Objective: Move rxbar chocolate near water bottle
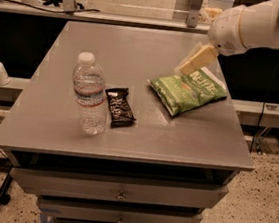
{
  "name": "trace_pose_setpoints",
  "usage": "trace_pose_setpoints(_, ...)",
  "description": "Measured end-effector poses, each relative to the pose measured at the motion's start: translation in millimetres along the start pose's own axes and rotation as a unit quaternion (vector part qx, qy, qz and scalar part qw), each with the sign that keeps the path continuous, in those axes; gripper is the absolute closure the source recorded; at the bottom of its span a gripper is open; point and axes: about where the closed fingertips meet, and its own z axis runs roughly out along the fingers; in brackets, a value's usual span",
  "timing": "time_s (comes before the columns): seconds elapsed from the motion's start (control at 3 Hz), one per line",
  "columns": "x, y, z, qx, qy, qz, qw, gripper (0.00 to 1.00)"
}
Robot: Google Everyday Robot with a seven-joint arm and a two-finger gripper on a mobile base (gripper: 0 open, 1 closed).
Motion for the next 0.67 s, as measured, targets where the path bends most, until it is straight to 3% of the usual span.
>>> trace_pose_setpoints(0.33, 2.8, -50.0, -23.5, 0.054, -0.021, -0.012, 0.9983, 0.00)
trace_pose_setpoints(0.67, -2.5, -58.8, -30.3, 0.064, -0.026, -0.015, 0.9975, 0.00)
